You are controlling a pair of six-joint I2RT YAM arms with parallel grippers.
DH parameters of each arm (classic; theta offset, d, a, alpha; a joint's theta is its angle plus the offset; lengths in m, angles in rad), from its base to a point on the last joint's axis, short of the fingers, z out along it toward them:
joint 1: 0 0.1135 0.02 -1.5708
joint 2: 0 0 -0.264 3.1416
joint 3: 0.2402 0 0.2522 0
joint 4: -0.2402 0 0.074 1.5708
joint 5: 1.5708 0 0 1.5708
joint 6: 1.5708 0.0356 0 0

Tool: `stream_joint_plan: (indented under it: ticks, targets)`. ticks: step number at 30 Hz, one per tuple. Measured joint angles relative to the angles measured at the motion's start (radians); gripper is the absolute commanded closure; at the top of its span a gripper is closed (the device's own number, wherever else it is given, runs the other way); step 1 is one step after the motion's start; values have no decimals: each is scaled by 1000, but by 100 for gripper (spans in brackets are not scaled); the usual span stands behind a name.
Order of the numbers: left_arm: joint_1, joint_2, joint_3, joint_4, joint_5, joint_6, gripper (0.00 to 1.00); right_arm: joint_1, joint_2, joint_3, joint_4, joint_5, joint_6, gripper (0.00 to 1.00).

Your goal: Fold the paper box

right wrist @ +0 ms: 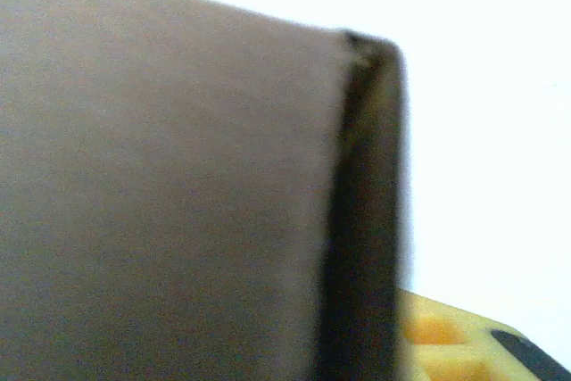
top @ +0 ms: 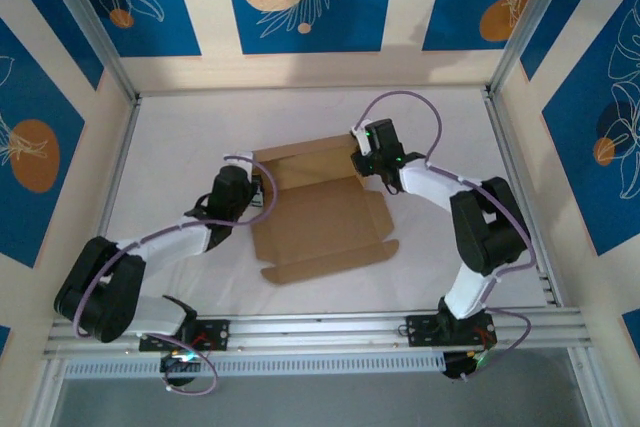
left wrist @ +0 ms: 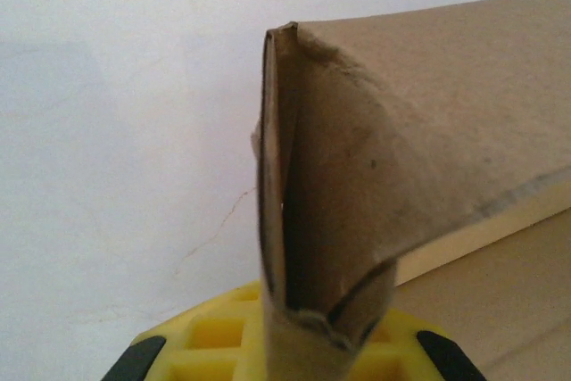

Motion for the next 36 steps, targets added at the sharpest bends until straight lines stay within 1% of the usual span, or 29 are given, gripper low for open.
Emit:
stream_joint_plan:
  ticks: [2, 5, 11, 16, 18, 22, 26, 29, 31, 34, 36]
  targets:
    - [-1, -10, 0, 0, -6, 0, 100, -5, -45, -31, -1, -33, 17, 52]
    - [-3, -23, -11, 9, -17, 0, 100, -11, -119, -89, 5, -76, 40, 41]
    - [-4, -28, -34, 32, -33, 1, 100, -29, -227, -177, 29, -147, 59, 39]
    - [-6, -28, -34, 49, -37, 1, 100, -38, -277, -210, 37, -202, 60, 40]
    - [-6, -28, -34, 50, -46, 4, 100, -46, -315, -248, 66, -275, 59, 41]
    - [-6, -29, -34, 51, -61, 11, 100, -72, -439, -346, 108, -470, 56, 41]
    - [-6, -25, -36, 74, -68, 25, 100, -97, -510, -362, 145, -600, 77, 41]
    - [-6, -6, -38, 109, -70, 32, 100, -116, -537, -354, 158, -620, 146, 41]
    - [-6, 8, -41, 131, -70, 35, 100, -130, -534, -327, 137, -592, 223, 43]
    - [-6, 28, -51, 166, -70, 50, 100, -167, -491, -208, 24, -543, 357, 48]
    - [-7, 40, -55, 179, -70, 58, 100, -192, -445, -111, -44, -532, 430, 46]
